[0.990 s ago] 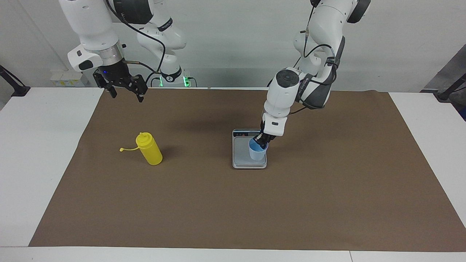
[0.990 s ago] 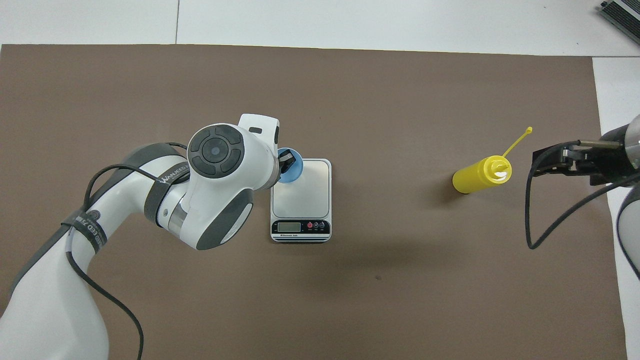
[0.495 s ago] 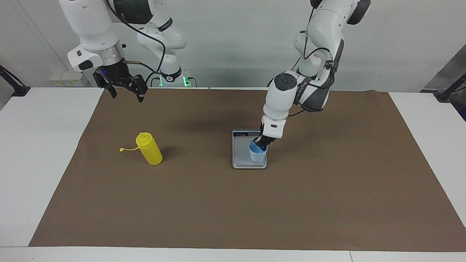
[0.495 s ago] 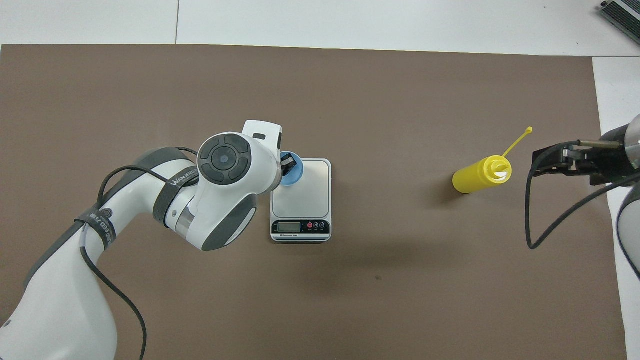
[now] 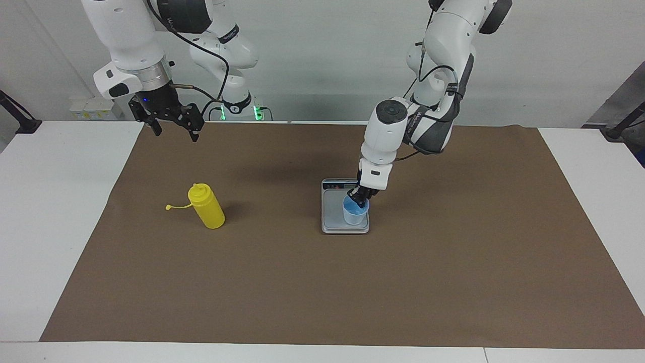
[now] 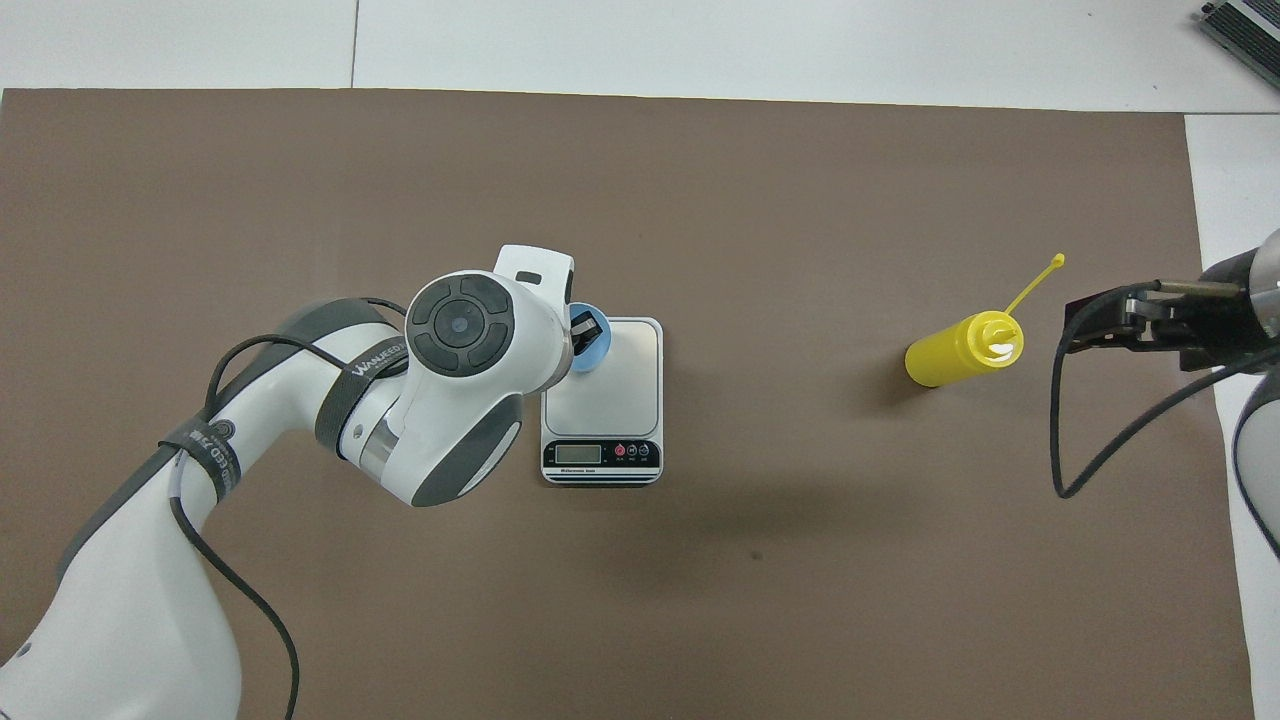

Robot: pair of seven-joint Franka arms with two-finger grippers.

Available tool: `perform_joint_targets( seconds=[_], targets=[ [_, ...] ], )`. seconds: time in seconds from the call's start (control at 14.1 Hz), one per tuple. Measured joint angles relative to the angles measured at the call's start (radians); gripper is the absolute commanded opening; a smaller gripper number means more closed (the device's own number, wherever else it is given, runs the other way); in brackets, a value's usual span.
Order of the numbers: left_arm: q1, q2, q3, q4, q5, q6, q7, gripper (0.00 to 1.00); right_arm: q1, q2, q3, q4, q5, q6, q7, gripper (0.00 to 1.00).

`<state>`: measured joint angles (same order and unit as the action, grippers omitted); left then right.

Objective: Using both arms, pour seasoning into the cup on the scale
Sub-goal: 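Lower the blue cup onto the scale and open the left gripper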

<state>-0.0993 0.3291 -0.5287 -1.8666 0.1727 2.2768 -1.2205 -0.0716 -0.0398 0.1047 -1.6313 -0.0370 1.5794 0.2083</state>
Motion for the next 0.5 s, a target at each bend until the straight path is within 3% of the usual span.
perform_joint_targets(
  seconds=[0.21, 0.5],
  targets=[
    [0.0, 0.0, 0.0, 0.004, 0.001, -0.003, 0.0, 0.45, 0.0, 0.0, 0.0, 0.0, 0.0, 0.0, 0.0, 1.0],
    [0.0, 0.0, 0.0, 0.072, 0.006, -0.107, 0.002, 0.46, 0.0, 0.0, 0.0, 0.0, 0.0, 0.0, 0.0, 1.0]
  ],
)
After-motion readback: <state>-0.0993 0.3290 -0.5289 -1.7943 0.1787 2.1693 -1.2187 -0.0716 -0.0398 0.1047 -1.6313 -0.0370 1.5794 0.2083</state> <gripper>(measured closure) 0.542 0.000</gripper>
